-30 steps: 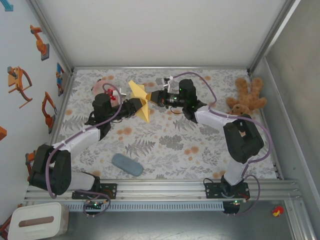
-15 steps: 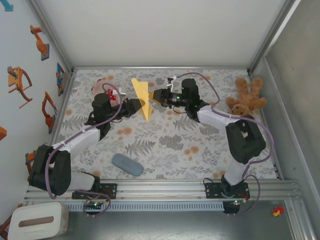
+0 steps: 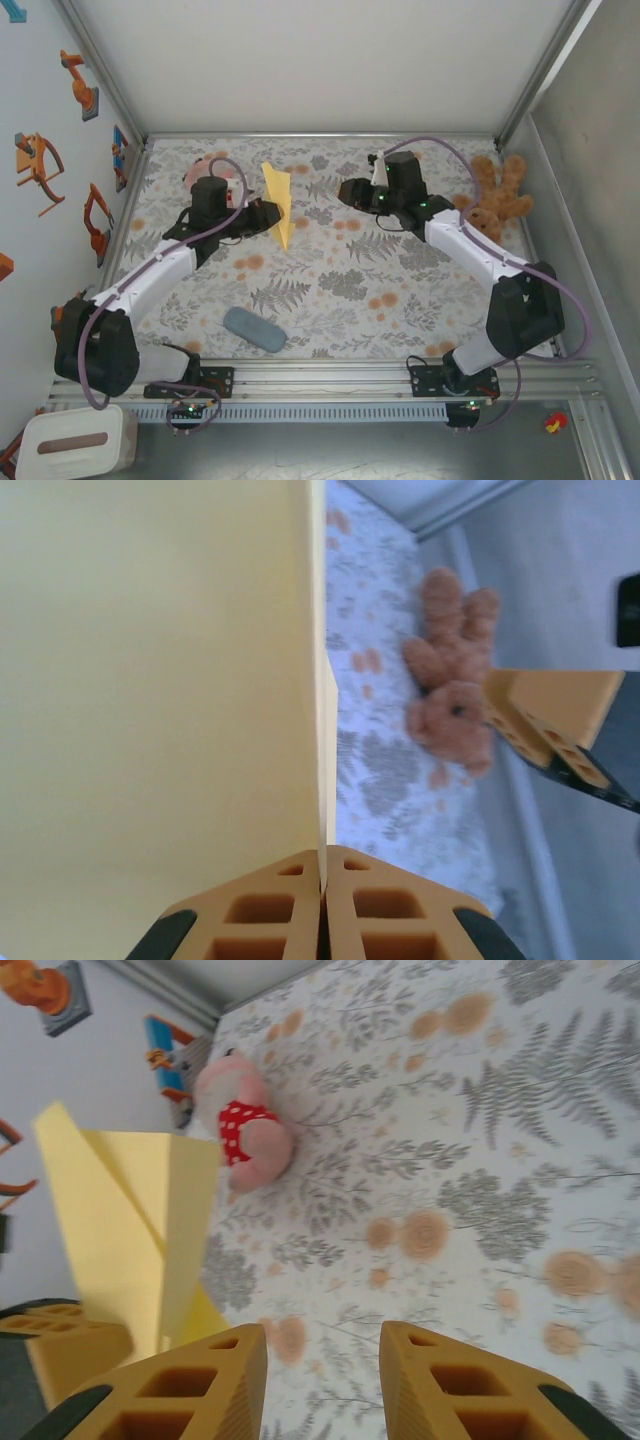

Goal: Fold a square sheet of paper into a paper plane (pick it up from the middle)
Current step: Turn over the paper at the center of the table.

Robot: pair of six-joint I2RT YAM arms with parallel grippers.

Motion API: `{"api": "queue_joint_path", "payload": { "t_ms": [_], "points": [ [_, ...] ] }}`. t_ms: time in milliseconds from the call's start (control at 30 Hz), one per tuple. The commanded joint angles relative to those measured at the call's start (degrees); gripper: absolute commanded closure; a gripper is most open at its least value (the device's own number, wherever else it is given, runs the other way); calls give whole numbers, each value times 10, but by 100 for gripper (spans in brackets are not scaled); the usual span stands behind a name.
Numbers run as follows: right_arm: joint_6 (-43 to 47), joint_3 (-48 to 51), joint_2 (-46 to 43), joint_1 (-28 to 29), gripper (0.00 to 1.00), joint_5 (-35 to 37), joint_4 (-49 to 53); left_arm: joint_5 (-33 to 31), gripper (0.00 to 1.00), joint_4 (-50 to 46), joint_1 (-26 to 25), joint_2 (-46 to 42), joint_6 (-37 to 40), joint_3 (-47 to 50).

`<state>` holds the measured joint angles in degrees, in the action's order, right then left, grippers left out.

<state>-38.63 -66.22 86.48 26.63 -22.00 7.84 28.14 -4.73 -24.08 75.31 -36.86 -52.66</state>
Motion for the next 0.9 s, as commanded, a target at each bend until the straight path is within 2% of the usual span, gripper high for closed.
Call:
{"api": "queue_joint_path", "payload": {
  "t_ms": [0, 200, 300, 400, 567, 867],
  "points": [
    [69, -10, -29, -2, 67, 96, 80, -159, 92, -192, -29, 5, 111, -60],
    [63, 31, -71, -11, 68, 180, 88, -444, 92, -335, -105, 92, 166, -161],
    [48, 51, -86, -20, 68, 202, 88, -552, 92, -379, -138, 156, 177, -205],
    [37, 69, -100, -29, 69, 218, 89, -632, 93, -407, -162, 227, 178, -241],
    [29, 90, -113, -40, 70, 228, 96, -713, 93, -434, -194, 339, 175, -294],
    [26, 101, -108, -48, 71, 229, 105, -756, 92, -450, -235, 482, 152, -354]
  ]
}}
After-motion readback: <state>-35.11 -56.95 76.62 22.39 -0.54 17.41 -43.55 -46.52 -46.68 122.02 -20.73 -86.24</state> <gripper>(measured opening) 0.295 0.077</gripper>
